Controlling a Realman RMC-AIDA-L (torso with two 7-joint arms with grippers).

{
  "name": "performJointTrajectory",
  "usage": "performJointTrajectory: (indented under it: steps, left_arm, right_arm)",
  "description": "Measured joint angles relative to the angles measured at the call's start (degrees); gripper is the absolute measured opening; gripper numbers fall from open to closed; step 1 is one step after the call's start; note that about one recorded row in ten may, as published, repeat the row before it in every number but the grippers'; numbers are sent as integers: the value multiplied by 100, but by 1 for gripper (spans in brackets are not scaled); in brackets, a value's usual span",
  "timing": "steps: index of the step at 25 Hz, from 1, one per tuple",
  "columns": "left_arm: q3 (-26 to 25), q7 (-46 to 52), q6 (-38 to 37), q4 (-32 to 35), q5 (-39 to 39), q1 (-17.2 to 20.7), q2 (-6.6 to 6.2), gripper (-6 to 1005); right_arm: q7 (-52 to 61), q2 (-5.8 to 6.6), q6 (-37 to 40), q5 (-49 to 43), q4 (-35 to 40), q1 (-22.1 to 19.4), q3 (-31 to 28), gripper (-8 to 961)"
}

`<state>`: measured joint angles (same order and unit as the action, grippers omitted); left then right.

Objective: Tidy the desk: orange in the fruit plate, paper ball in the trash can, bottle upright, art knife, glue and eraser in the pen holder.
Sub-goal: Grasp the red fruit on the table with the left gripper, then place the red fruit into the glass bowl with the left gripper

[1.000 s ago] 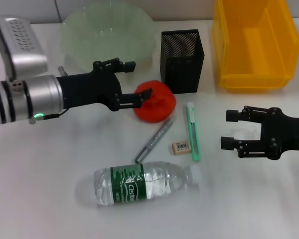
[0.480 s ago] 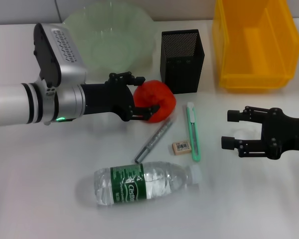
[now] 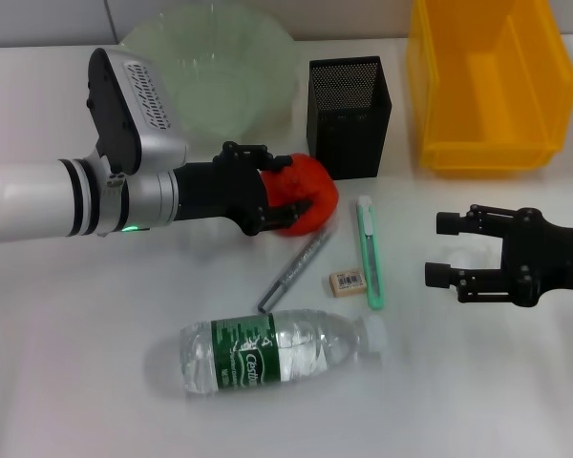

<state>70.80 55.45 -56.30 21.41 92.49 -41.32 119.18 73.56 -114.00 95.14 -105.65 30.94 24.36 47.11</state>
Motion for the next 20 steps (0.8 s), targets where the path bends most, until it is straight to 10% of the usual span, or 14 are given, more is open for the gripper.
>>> performJointTrajectory:
  steps: [14,20]
  left_arm:
    - [52,-54,31,-1,-163,47,-1,241]
    - [1,219,-453,240,-173,235,-22,196]
  right_arm:
    - [0,-22,4,1,0,-19,0,817]
    - [0,-29,5,1,0,-33,0,817]
